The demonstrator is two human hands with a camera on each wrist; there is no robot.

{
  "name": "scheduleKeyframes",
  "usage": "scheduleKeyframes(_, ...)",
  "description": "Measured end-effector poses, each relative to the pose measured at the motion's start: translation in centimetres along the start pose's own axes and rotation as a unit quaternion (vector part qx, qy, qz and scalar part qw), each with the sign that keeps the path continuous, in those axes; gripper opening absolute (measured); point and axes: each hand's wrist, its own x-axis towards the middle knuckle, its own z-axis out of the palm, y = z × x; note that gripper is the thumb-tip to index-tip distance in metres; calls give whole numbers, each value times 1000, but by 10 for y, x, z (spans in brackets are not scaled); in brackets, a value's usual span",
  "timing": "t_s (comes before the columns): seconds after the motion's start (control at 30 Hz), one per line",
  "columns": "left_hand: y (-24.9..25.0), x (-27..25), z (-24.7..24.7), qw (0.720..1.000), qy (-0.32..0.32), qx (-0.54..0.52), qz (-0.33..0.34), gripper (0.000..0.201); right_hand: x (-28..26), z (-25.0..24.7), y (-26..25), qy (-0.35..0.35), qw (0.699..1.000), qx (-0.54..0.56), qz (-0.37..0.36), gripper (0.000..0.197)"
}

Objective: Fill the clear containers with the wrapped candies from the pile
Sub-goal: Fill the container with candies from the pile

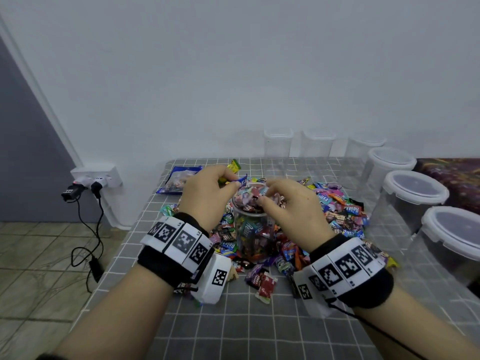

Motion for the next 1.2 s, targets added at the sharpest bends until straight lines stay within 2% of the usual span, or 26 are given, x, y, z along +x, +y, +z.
scheduleKeyframes(0.03,1,0,1,1000,-4,-1,3,5,-3,1,2,2,999,38,23,24)
scheduleKeyframes(0.1,3,0,2,1000,-7,5,8,5,-7,3,7,-33,987,127,89,53)
scheduleKeyframes(0.17,6,-1,5,1000,-11,15,16,3,-10,11,14,-76,960,226,147,79)
scheduleKeyframes(0.23,9,-2,8,999,-28,22,26,3,-12,22,22,-96,941,284,161,90)
scheduleKeyframes(0.33,15,-3,10,994,-71,66,44,1,-14,30,24,-102,946,269,146,77)
scheduleKeyframes(0.43,20,-2,10,985,-107,120,62,8,-13,30,25,-97,953,249,140,68)
scheduleKeyframes(0.53,23,-3,10,981,-122,133,68,10,-12,27,24,-95,960,231,127,62)
scheduleKeyframes(0.83,21,-2,15,985,-111,119,61,16,-11,24,23,-102,967,200,118,68)
scheduleKeyframes(1.0,17,-4,10,996,-50,49,48,15,-9,19,21,-136,964,190,129,72)
scheduleKeyframes(1.13,-1,1,0,999,-5,41,-5,16,-4,6,25,-192,965,142,110,72)
scheduleKeyframes(1.2,-12,2,-4,997,-10,67,-35,20,-2,0,29,-210,969,88,98,68)
